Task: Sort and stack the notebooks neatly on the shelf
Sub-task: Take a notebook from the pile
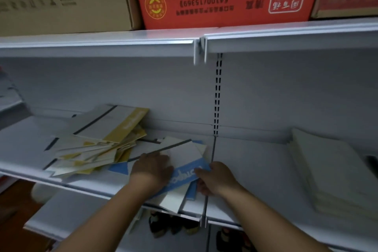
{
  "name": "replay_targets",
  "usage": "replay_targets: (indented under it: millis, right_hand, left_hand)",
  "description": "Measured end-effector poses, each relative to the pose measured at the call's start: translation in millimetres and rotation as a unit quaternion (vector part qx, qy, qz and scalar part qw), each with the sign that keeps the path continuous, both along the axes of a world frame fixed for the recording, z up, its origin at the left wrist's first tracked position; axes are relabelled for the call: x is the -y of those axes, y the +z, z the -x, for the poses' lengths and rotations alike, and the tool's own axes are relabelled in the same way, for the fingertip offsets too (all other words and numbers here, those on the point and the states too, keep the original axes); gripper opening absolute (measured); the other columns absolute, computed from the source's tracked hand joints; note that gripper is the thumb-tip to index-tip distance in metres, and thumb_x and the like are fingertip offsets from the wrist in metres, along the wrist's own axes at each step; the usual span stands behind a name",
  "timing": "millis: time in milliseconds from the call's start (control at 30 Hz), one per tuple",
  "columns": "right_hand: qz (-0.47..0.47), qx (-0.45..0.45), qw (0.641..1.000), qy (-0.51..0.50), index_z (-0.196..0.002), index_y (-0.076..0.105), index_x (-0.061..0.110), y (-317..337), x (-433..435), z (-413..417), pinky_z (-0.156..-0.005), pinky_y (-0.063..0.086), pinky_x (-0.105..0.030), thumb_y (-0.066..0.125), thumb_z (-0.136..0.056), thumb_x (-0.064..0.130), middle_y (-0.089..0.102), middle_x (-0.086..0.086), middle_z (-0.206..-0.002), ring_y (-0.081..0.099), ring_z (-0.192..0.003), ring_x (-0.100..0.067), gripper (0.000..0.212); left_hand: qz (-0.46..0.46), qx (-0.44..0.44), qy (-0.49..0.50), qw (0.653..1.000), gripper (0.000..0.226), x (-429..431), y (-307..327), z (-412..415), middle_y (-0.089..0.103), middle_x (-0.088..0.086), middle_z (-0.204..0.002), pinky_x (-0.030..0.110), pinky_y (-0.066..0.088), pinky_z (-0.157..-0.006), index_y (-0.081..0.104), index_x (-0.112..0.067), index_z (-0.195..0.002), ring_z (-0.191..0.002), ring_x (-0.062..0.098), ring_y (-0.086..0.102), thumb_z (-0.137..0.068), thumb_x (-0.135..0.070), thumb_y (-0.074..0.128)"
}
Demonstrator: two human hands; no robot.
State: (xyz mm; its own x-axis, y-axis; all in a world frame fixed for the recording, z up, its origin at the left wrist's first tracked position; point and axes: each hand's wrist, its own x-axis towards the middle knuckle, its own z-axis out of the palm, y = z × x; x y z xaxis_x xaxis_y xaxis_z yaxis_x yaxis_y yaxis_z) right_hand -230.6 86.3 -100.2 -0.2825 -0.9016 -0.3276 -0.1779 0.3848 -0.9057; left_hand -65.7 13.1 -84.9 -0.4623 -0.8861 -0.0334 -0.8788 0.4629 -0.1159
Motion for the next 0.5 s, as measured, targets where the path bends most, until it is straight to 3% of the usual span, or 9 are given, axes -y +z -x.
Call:
replay_targets:
  millis: [100, 133, 200, 267, 367, 433, 500]
  right_hand:
    - [0.042, -0.021, 0.998, -0.043, -0.093, 0.056, 0.008, 1.2, -2.4, 6.6, -0.069, 0.059, -0.039, 0.059, -0.086, 0.022, 0.063, -0.01, -0.085, 0.065, -0.074, -0.022, 0.016]
    - [0.06, -0.022, 0.997, -0.051, -0.093, 0.053, 0.011, 4.4, -5.9, 11.3, -0.069, 0.059, -0.039, 0.057, -0.087, 0.017, 0.061, -0.009, -0.089, 0.063, -0.079, -0.022, 0.009]
    - [0.104, 0.01, 0.992, -0.067, -0.086, 0.049, 0.017, 18.4, -17.3, 26.8, -0.063, 0.057, -0.034, 0.054, -0.089, 0.008, 0.058, -0.007, -0.09, 0.061, -0.079, -0.019, 0.011]
    - [0.151, 0.053, 0.983, -0.09, -0.081, 0.05, 0.019, 39.1, -32.1, 50.4, -0.064, 0.056, -0.035, 0.055, -0.088, 0.004, 0.06, -0.007, -0.086, 0.062, -0.075, -0.018, 0.017]
    - [0.203, 0.076, 0.967, -0.136, -0.082, 0.059, 0.015, 64.8, -53.8, 99.0, -0.062, 0.057, -0.032, 0.06, -0.086, 0.005, 0.066, -0.008, -0.081, 0.065, -0.068, -0.016, 0.011]
    - [0.218, 0.061, 0.955, -0.192, -0.088, 0.065, 0.01, 76.3, -70.3, 135.0, -0.059, 0.055, -0.028, 0.064, -0.085, 0.012, 0.067, -0.011, -0.083, 0.065, -0.066, -0.018, 0.003]
    - [0.215, 0.075, 0.943, -0.244, -0.099, 0.063, 0.008, 80.4, -88.8, 168.3, -0.065, 0.054, -0.034, 0.065, -0.086, 0.017, 0.066, -0.013, -0.086, 0.064, -0.068, -0.022, 0.016]
  left_hand:
    - [0.012, 0.063, -0.057, 0.996, 0.031, -5.6, -0.3, 11.5, 0.057, 0.006, -0.119, 0.037, 0.037, -0.085, 0.061, -0.013, -0.106, -0.108, 0.031, 0.051, -0.091, -0.025, 0.036]
    - [0.001, 0.024, -0.049, 0.998, 0.037, -5.2, -1.3, 13.6, 0.057, 0.006, -0.121, 0.036, 0.038, -0.087, 0.061, -0.014, -0.106, -0.108, 0.03, 0.051, -0.088, -0.031, 0.034]
    - [-0.038, -0.17, 0.016, 0.985, 0.045, -7.7, 4.5, 18.5, 0.055, 0.003, -0.126, 0.033, 0.04, -0.094, 0.06, -0.02, -0.115, -0.113, 0.026, 0.049, -0.083, -0.044, 0.041]
    - [-0.072, -0.374, 0.034, 0.924, 0.039, -14.2, 16.9, 30.1, 0.052, -0.003, -0.124, 0.024, 0.044, -0.091, 0.055, -0.027, -0.122, -0.111, 0.018, 0.051, -0.083, -0.032, 0.063]
    - [-0.264, -0.517, -0.018, 0.814, 0.035, -37.0, 41.5, 62.2, 0.059, -0.014, -0.111, 0.006, 0.049, -0.066, 0.064, -0.03, -0.103, -0.097, 0.004, 0.059, -0.082, -0.002, 0.065]
    - [-0.348, -0.561, -0.027, 0.751, 0.042, -54.5, 49.7, 95.6, 0.065, -0.008, -0.109, 0.015, 0.055, -0.068, 0.069, -0.028, -0.097, -0.09, 0.005, 0.064, -0.08, 0.009, 0.061]
    - [-0.355, -0.605, -0.015, 0.712, 0.045, -70.8, 52.0, 134.0, 0.067, -0.001, -0.108, 0.026, 0.053, -0.077, 0.069, -0.028, -0.097, -0.087, 0.012, 0.065, -0.079, 0.013, 0.058]
